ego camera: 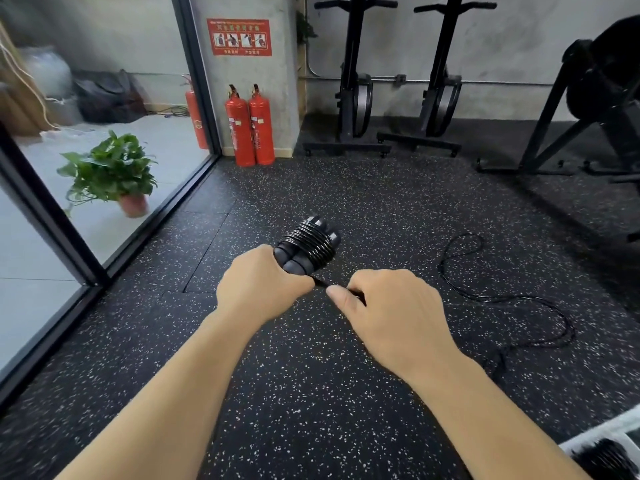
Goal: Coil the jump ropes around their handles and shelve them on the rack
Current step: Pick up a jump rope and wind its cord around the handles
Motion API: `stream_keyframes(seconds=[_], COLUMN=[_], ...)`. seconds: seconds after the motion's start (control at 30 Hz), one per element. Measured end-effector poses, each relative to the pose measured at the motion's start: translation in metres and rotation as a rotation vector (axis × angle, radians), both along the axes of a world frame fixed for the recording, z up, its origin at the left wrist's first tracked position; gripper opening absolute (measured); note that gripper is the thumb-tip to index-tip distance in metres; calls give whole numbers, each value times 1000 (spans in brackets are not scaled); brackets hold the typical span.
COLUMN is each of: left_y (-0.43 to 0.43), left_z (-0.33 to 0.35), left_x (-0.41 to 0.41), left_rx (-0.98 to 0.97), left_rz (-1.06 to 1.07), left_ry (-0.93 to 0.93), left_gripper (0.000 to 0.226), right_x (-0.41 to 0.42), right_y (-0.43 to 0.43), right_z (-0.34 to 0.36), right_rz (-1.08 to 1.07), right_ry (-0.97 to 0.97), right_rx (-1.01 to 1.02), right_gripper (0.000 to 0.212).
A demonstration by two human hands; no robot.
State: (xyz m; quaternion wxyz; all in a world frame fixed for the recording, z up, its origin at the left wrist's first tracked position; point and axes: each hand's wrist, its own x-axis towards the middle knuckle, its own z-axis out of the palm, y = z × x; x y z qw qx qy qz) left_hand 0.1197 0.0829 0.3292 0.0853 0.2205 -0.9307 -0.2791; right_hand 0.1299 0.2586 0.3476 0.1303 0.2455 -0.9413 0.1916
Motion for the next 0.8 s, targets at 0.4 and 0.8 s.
stream_keyframes(seconds=[0.4, 0.8], left_y=[47, 54], left_z=[16, 11], left_x=[16, 17], left_rx=[-553, -540], left_rz=[-354, -948], left_ry=[-26, 299], left_gripper=[34, 32], right_x=[-32, -53], right_y=[18, 46], right_z=[15, 13], right_rz=[-44, 143], right_ry=[368, -512], right_rx=[-61, -348], right_gripper=[63, 59])
